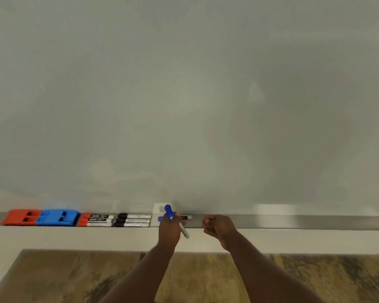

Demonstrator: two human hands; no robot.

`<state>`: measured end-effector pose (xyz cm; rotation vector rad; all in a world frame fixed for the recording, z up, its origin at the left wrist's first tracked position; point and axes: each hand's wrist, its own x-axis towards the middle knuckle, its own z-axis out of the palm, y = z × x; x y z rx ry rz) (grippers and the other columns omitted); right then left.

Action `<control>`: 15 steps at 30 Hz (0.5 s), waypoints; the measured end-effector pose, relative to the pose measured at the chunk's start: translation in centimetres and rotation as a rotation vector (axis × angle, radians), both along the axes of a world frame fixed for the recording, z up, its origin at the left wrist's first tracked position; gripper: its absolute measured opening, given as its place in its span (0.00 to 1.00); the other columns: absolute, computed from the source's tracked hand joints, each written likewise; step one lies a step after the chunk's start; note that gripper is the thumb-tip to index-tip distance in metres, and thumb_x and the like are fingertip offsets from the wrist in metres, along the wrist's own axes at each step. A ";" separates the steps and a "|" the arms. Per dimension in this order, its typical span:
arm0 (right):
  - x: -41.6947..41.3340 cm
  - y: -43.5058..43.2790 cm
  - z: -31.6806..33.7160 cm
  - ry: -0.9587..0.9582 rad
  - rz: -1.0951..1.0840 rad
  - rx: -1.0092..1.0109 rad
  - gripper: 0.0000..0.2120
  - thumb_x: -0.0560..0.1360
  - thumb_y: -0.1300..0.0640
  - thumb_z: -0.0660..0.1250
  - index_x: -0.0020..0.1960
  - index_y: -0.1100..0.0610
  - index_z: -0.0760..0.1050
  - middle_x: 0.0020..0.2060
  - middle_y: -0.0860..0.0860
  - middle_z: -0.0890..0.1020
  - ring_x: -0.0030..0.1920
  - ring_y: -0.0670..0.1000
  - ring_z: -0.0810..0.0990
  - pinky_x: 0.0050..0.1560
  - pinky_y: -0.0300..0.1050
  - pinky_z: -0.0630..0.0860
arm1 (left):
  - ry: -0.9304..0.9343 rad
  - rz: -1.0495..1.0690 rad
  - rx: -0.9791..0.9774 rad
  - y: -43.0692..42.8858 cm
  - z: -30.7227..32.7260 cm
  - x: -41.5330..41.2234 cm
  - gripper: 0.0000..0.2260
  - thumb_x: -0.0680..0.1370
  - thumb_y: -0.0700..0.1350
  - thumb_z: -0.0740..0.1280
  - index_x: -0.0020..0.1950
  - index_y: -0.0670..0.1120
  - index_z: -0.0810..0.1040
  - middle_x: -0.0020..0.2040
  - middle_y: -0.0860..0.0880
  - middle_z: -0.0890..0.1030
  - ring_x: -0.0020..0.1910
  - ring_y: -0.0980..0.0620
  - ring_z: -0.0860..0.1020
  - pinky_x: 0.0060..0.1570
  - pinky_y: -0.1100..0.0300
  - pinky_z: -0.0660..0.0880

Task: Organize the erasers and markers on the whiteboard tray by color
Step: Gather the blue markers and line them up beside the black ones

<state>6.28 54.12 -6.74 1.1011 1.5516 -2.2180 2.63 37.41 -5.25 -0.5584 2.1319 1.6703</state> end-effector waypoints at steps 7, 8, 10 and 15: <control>-2.0 -3.0 -0.1 -0.077 -0.034 0.010 0.12 0.73 0.76 0.58 0.43 0.66 0.78 0.33 0.58 0.75 0.32 0.52 0.73 0.37 0.42 0.73 | -0.053 0.009 -0.042 -4.0 -1.5 -2.3 0.08 0.81 0.46 0.62 0.52 0.43 0.76 0.41 0.41 0.84 0.37 0.46 0.83 0.50 0.47 0.79; -2.4 -3.3 -0.1 -0.084 -0.052 -0.008 0.12 0.73 0.77 0.57 0.43 0.66 0.77 0.32 0.58 0.74 0.30 0.51 0.72 0.35 0.42 0.71 | -0.066 0.007 -0.032 -4.3 -1.6 -2.7 0.07 0.81 0.46 0.61 0.51 0.43 0.76 0.41 0.42 0.83 0.36 0.47 0.83 0.51 0.47 0.79; -3.3 -4.0 -0.5 -0.103 -0.056 -0.002 0.13 0.72 0.79 0.55 0.43 0.66 0.74 0.31 0.57 0.71 0.27 0.50 0.70 0.31 0.40 0.67 | -0.092 0.002 -0.014 -4.8 -1.9 -3.4 0.06 0.81 0.45 0.62 0.50 0.44 0.75 0.42 0.44 0.82 0.35 0.47 0.82 0.51 0.47 0.79; -4.7 -4.6 -1.4 -0.117 0.024 0.143 0.11 0.78 0.73 0.58 0.46 0.61 0.75 0.36 0.54 0.80 0.36 0.51 0.82 0.44 0.45 0.82 | -0.150 -0.045 0.006 -5.6 -2.5 -4.4 0.04 0.81 0.45 0.63 0.53 0.46 0.73 0.44 0.48 0.81 0.35 0.48 0.83 0.48 0.51 0.80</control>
